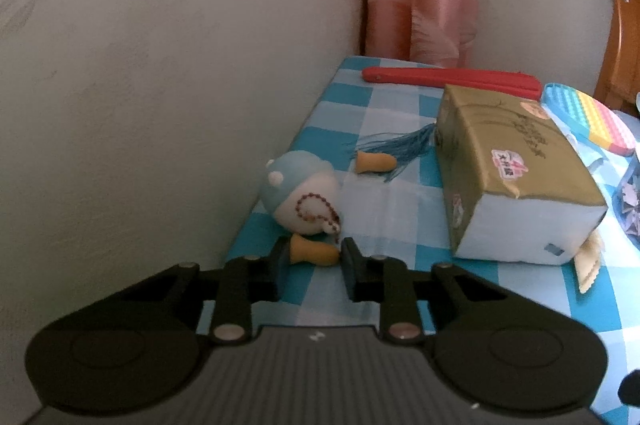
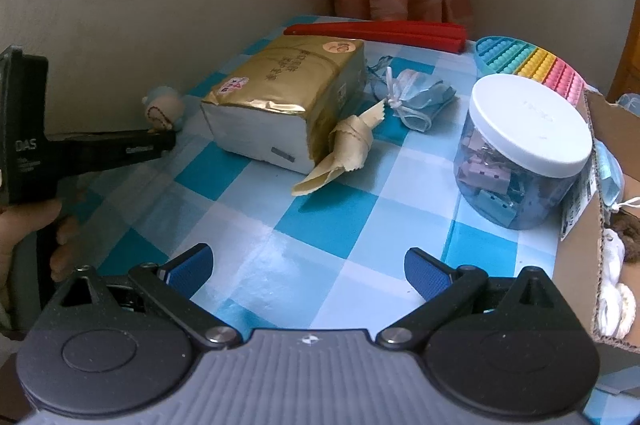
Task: Organize soft objects
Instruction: 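Grasp the tan zigzag-edged cloth with the right tool while the left tool holds the peg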
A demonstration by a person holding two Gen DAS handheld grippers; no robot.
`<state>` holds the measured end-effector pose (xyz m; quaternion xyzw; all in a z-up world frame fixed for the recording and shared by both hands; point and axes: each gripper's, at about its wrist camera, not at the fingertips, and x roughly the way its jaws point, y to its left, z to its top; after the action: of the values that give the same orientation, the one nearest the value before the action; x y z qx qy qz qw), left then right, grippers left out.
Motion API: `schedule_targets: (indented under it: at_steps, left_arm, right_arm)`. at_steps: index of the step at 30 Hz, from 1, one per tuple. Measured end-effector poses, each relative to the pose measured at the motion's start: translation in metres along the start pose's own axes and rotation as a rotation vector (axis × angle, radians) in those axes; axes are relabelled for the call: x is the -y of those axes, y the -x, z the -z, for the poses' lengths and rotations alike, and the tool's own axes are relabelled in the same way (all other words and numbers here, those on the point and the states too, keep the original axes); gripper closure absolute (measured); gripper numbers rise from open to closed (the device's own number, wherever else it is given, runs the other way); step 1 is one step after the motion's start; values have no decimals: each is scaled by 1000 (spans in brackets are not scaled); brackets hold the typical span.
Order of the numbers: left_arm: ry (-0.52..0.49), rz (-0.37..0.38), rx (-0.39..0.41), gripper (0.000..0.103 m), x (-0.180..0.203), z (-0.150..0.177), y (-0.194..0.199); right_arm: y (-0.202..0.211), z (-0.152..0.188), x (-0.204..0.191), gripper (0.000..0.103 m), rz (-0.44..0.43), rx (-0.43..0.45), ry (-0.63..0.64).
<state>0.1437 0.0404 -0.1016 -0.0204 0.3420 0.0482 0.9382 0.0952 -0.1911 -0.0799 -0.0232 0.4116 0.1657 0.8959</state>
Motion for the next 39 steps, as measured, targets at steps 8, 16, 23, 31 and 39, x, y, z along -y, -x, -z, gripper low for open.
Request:
schedule_targets:
  at_steps: [8,16,23,31,39]
  left_arm:
    - [13,21,-20,78,-2,4,8]
    - [17,41,-35,78,-2,8,14]
    - [21,50,-39,78,-4,8,17]
    - [19,61,-44,78,-4,8,17]
    - [17,61,-44,78,-3,7,15]
  right_arm:
    - [-1,-10,6,3,37,38,-2]
    - [-23,-30,2,23,58,72,67]
    - [-30,-35,5,35,117,62,86]
    - [-41,-46,15,49,144,79,30]
    - [-52,-47,18,62,85,67,17]
